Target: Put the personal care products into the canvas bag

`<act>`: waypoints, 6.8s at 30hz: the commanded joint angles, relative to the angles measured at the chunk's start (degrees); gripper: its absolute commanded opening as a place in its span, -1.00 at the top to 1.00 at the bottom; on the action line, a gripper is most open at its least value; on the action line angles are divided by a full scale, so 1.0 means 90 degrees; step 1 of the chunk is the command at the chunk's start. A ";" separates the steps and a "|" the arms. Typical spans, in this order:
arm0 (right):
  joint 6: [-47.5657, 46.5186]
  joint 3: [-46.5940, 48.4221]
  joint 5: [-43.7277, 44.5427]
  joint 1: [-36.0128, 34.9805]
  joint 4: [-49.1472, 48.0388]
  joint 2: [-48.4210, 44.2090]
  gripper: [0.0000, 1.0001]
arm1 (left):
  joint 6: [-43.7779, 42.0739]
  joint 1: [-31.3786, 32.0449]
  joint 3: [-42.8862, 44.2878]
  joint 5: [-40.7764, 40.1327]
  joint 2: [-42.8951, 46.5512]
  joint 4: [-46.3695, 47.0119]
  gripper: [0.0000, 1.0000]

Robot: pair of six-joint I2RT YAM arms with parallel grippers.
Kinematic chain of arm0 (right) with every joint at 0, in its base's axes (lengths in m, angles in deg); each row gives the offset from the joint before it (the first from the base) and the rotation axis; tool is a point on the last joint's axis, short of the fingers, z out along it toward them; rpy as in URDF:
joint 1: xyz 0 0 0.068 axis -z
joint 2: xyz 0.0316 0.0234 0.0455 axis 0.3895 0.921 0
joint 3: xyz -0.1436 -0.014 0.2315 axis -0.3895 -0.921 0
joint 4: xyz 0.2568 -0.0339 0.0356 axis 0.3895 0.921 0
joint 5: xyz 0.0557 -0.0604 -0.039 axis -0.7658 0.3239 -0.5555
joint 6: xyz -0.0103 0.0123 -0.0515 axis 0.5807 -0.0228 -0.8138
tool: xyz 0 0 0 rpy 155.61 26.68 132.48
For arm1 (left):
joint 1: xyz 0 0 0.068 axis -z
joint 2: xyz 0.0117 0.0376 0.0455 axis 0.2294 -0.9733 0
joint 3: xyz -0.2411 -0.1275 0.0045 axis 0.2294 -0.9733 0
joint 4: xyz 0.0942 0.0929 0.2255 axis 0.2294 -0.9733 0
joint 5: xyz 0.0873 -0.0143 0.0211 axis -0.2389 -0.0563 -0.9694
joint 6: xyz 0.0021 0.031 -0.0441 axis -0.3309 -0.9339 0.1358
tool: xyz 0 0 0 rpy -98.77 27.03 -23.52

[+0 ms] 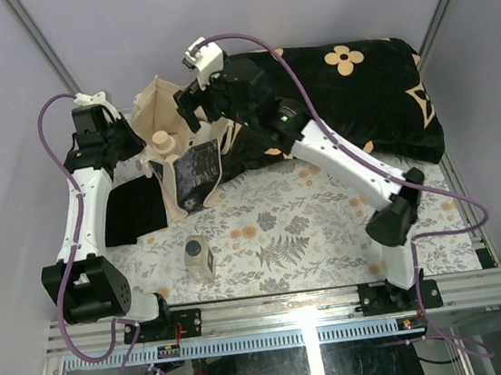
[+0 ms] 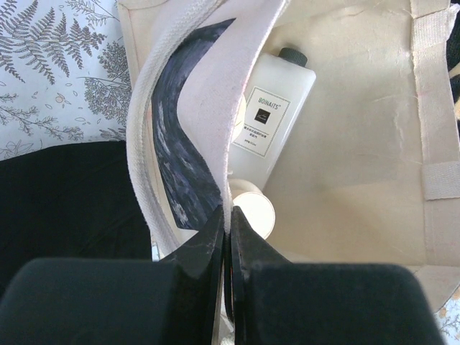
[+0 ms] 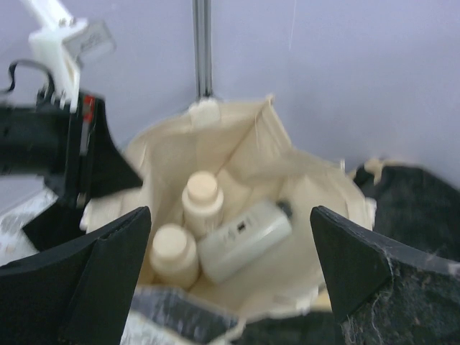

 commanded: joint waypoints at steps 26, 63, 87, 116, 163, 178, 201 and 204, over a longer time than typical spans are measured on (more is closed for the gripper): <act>0.1866 -0.3538 -0.0998 -0.2484 0.1645 -0.2074 -0.99 | -0.0010 -0.0045 0.0104 0.0008 -0.0169 0.0488 1.00; 0.5428 -0.0111 0.0460 -0.2821 0.4822 0.0951 -0.99 | 0.0023 -0.0042 -0.0182 0.0178 -0.0056 0.0839 1.00; 0.5327 0.0408 0.1067 -0.2821 0.5442 0.1870 -0.41 | 0.0064 -0.0044 -0.0318 0.0304 0.0088 0.0949 1.00; 0.4389 0.0482 0.2135 -0.2821 0.5834 0.1656 1.00 | 0.0059 -0.0049 -0.0366 0.0298 0.0097 0.0938 1.00; -0.0133 0.2165 -0.0028 0.0798 -0.0130 0.1018 1.00 | 0.0113 -0.0043 -0.0062 0.0124 0.0229 0.0767 1.00; 0.1503 0.1987 -0.1754 0.1105 -0.1822 0.2512 1.00 | 0.0025 -0.0049 0.0126 0.0153 0.0164 0.0448 1.00; 0.1297 0.1570 -0.1986 0.0843 -0.2195 0.3281 0.21 | 0.0049 -0.0043 0.0080 0.0360 -0.0091 0.0538 1.00; 0.1336 0.1515 -0.2190 0.0745 -0.2224 0.3229 -0.32 | 0.0028 -0.0041 0.0042 0.0340 -0.0094 0.0558 1.00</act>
